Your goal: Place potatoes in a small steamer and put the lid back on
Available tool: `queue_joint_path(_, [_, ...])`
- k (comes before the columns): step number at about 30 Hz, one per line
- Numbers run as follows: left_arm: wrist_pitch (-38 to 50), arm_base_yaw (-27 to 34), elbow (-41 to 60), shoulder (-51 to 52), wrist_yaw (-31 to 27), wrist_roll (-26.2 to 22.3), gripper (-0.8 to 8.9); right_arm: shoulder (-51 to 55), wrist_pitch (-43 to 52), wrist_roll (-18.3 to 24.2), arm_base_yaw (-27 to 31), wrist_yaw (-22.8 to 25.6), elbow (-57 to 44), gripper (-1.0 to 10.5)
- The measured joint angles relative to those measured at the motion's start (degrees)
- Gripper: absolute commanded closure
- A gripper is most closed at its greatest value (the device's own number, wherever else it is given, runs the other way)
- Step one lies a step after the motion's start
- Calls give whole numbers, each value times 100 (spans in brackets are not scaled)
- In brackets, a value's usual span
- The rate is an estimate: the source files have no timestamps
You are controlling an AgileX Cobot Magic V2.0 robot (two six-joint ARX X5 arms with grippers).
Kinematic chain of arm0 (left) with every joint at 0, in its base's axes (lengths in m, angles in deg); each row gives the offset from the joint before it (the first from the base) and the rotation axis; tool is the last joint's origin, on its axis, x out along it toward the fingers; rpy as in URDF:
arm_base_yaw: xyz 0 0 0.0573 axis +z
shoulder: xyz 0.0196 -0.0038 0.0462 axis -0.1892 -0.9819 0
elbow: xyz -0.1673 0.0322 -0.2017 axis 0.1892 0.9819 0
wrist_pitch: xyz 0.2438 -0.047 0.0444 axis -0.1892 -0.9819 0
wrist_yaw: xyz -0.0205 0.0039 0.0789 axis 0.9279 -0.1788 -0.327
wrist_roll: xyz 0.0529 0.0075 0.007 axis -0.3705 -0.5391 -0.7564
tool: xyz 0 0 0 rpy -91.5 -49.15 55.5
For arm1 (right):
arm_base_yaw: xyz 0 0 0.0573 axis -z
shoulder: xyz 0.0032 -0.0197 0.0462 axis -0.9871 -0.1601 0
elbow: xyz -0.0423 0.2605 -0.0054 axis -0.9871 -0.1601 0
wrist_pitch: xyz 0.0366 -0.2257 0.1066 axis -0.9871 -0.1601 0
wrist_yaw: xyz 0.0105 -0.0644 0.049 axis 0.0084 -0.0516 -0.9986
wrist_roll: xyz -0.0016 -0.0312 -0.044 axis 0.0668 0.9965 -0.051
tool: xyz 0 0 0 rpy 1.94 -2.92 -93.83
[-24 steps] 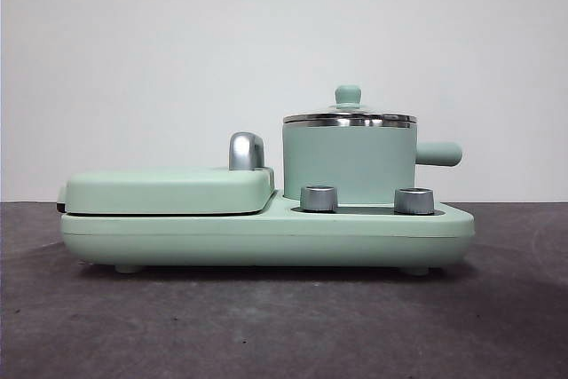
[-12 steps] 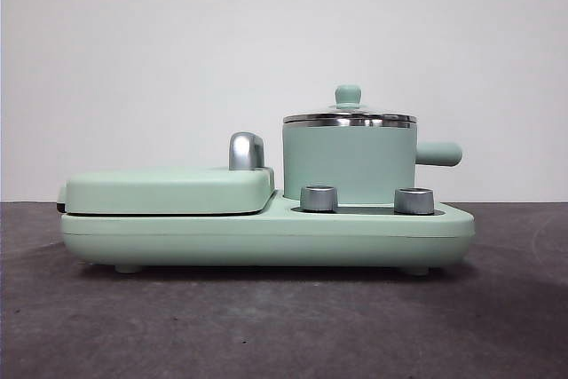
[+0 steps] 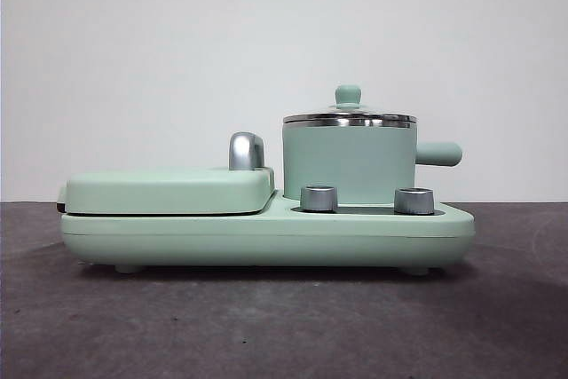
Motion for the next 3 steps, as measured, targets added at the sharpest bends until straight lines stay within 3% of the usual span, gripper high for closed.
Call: queue_joint_path(3, [0,0,0,0,0,0,808,0,0,0,0,0,0,932])
